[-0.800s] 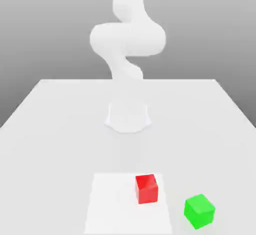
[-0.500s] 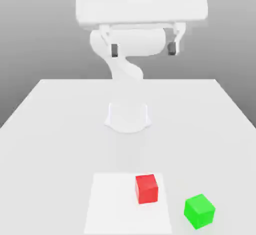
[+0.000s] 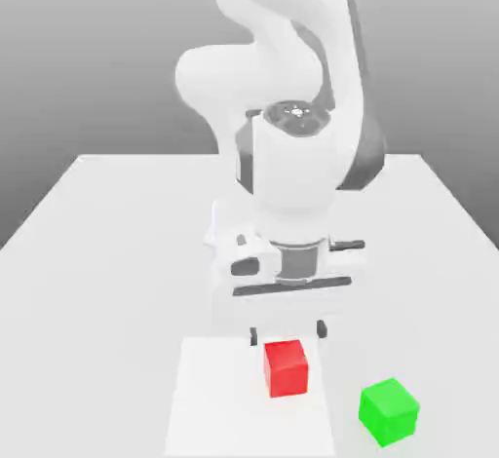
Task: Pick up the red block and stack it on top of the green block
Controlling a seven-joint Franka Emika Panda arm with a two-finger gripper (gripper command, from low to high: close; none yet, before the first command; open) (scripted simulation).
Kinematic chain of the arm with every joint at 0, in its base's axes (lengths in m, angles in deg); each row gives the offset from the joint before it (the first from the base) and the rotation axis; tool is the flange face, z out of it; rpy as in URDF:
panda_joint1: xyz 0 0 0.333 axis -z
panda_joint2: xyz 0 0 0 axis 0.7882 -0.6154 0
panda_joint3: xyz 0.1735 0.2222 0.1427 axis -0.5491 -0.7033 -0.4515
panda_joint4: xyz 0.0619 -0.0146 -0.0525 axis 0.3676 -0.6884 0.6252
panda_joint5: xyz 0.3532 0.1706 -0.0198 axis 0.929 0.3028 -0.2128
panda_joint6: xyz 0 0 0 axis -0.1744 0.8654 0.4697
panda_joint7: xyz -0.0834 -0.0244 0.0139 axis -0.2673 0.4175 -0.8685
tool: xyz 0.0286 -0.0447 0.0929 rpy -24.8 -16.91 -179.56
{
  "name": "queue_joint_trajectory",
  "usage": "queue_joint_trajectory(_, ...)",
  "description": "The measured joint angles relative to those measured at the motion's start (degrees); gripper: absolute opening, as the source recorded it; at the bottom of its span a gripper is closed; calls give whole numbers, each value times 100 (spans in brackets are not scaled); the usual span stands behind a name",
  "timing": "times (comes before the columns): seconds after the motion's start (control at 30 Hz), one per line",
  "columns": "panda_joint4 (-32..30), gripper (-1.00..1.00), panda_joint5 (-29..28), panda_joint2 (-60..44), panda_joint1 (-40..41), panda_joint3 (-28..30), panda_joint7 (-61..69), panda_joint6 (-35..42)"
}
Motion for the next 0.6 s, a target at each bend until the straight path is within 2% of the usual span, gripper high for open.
queue_joint_trajectory(0.03,28,0,-13,-208,-5,9,-10,-176)
queue_joint_trajectory(0.07,56,-100,-20,-412,-13,18,-17,-350)
queue_joint_trajectory(0.3,62,-100,-40,-462,-7,15,-34,-392)
queue_joint_trajectory(0.5,-94,-100,42,626,16,-32,30,540)
queue_joint_trajectory(0.6,332,-100,-1,650,-268,-231,550,993)
